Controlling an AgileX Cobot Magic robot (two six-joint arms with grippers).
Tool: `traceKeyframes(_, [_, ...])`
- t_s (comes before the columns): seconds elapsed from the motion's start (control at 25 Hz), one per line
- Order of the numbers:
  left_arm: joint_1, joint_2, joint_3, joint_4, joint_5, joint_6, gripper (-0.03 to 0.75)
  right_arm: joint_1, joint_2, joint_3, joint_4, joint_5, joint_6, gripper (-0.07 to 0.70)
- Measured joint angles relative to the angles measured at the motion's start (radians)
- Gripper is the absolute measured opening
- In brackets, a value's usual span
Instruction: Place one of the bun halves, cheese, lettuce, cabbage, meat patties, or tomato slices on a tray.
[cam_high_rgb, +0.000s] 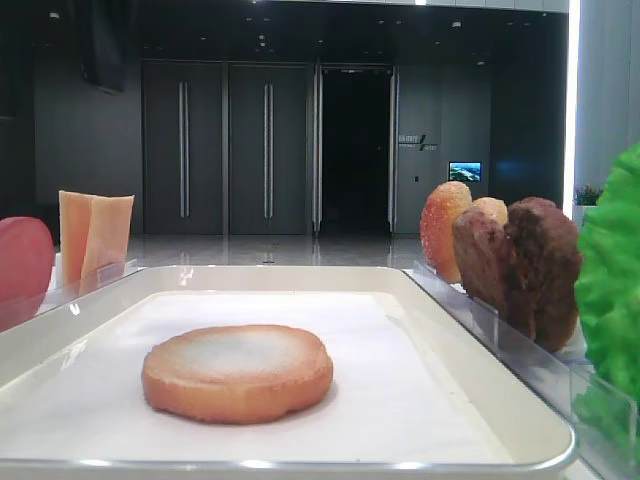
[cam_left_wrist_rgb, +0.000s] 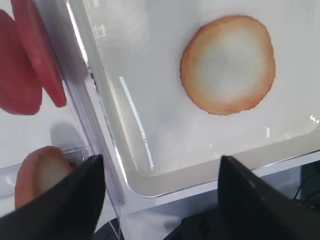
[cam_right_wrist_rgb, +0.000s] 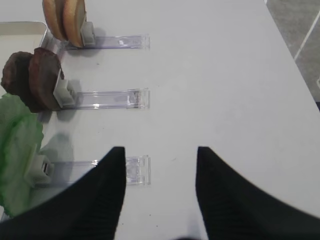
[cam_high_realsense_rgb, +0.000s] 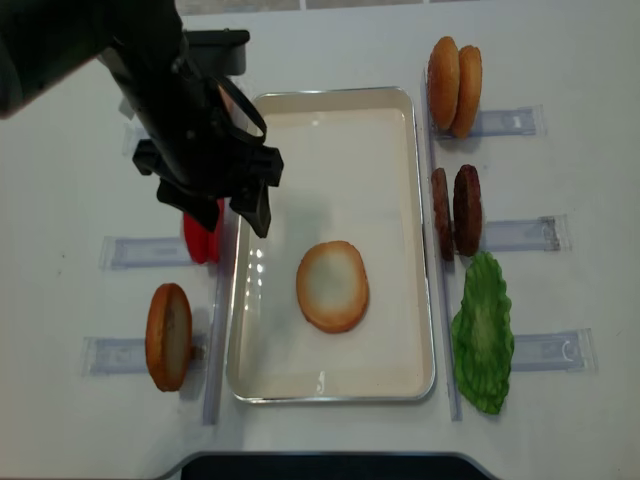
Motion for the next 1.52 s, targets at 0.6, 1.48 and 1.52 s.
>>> traceKeyframes(0.6, [0.011,-0.033,-0.008,0.07,0.003,0.0,0.534,0.0,0.0,0.0,0.0,0.0,0.0,0.344])
traceKeyframes(1.48, [0.336,-0.076,-0.008,0.113,0.006,0.162,0.534,0.0,0.0,0.0,0.0,0.0,0.0,0.344])
traceKeyframes(1.52, [0.354,-0.076,-0.008,0.116,0.006,0.171,0.534,0.0,0.0,0.0,0.0,0.0,0.0,0.344])
